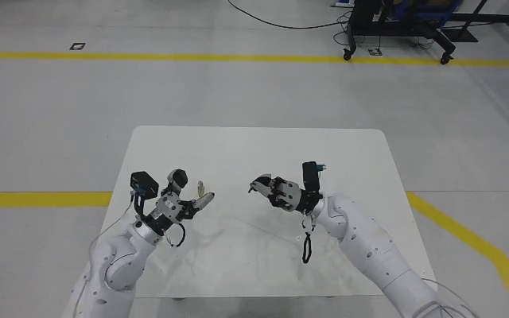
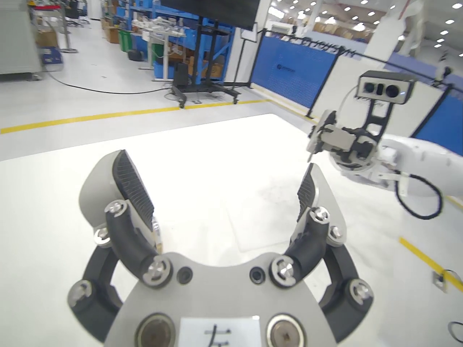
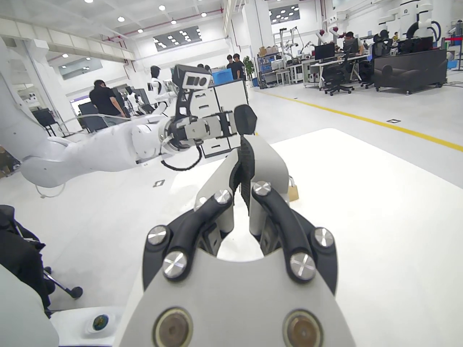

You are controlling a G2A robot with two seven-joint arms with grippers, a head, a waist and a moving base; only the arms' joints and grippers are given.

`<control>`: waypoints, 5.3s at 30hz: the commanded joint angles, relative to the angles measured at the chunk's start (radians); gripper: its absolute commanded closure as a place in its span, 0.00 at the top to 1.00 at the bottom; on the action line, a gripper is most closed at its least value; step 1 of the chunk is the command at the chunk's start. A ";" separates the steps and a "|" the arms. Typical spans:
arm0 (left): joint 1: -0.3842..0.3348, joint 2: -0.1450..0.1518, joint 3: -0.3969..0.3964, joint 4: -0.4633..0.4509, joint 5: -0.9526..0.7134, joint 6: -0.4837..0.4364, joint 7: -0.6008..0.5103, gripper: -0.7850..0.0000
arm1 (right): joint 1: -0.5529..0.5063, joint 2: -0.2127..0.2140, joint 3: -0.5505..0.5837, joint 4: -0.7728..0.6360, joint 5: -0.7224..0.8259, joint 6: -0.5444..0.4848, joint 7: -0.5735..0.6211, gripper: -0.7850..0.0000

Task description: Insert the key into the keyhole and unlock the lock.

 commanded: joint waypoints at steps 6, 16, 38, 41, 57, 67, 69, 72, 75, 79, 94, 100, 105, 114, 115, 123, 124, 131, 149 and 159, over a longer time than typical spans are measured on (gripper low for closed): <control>-0.143 0.045 0.088 0.173 -0.583 -0.286 -0.449 1.00 | 0.065 -0.018 -0.156 0.060 0.323 0.000 0.067 0.00; -0.280 0.123 0.261 0.241 -1.068 -0.204 -0.765 0.73 | 0.149 -0.018 -0.259 0.125 0.503 0.000 0.151 0.00; -0.331 0.190 0.346 0.308 -1.024 -0.286 -0.683 0.42 | 0.200 -0.017 -0.366 0.128 0.596 0.000 0.174 0.00; -0.330 0.191 0.347 0.307 -1.023 -0.286 -0.683 0.35 | 0.205 -0.018 -0.377 0.129 0.600 0.000 0.179 0.00; -0.347 0.194 0.359 0.333 -1.014 -0.274 -0.665 0.00 | 0.221 -0.013 -0.408 0.121 0.620 0.000 0.189 0.00; -0.355 0.199 0.359 0.350 -1.064 -0.276 -0.671 0.00 | 0.228 -0.007 -0.421 0.120 0.627 0.000 0.204 0.00; -0.357 0.200 0.358 0.354 -1.082 -0.278 -0.678 0.00 | 0.230 -0.006 -0.424 0.120 0.630 0.000 0.205 0.00; -0.360 0.203 0.359 0.357 -1.099 -0.280 -0.689 0.00 | 0.232 -0.005 -0.427 0.120 0.630 0.000 0.208 0.00; -0.361 0.204 0.362 0.356 -1.104 -0.278 -0.690 0.00 | 0.233 -0.006 -0.434 0.120 0.631 0.000 0.213 0.00; -0.363 0.206 0.366 0.357 -1.105 -0.281 -0.688 0.00 | 0.237 -0.007 -0.443 0.122 0.635 0.000 0.218 0.00; -0.358 0.213 0.349 0.390 -1.191 -0.286 -0.673 0.00 | 0.238 -0.007 -0.451 0.121 0.662 0.000 0.225 1.00; -0.357 0.212 0.347 0.382 -1.178 -0.270 -0.664 0.00 | 0.238 -0.007 -0.451 0.121 0.662 0.000 0.225 1.00; -0.352 0.219 0.330 0.354 -1.083 -0.200 -0.678 0.00 | 0.246 0.014 -0.447 0.126 0.663 0.130 0.467 1.00; -0.351 0.225 0.344 0.306 -0.984 -0.112 -0.747 0.00 | 0.182 0.104 -0.316 -0.047 0.804 0.247 0.785 1.00; -0.354 0.224 0.351 0.302 -0.978 -0.105 -0.753 0.00 | 0.172 0.110 -0.305 -0.063 0.813 0.256 0.809 0.93; -0.368 0.222 0.375 0.303 -0.950 -0.089 -0.770 0.00 | 0.124 0.131 -0.253 -0.145 0.842 0.296 0.882 0.43; -0.370 0.222 0.376 0.304 -0.948 -0.089 -0.775 0.00 | 0.123 0.131 -0.251 -0.147 0.839 0.303 0.885 0.43; -0.376 0.223 0.382 0.307 -0.949 -0.093 -0.785 0.00 | 0.119 0.123 -0.243 -0.146 0.833 0.315 0.892 0.32; -0.376 0.223 0.376 0.317 -0.941 -0.163 -0.715 1.00 | 0.097 0.114 -0.193 -0.112 0.847 0.227 0.888 0.00; -0.264 0.216 0.188 0.267 -0.569 -0.094 -0.231 1.00 | -0.017 0.157 -0.019 -0.103 0.830 0.094 0.758 0.00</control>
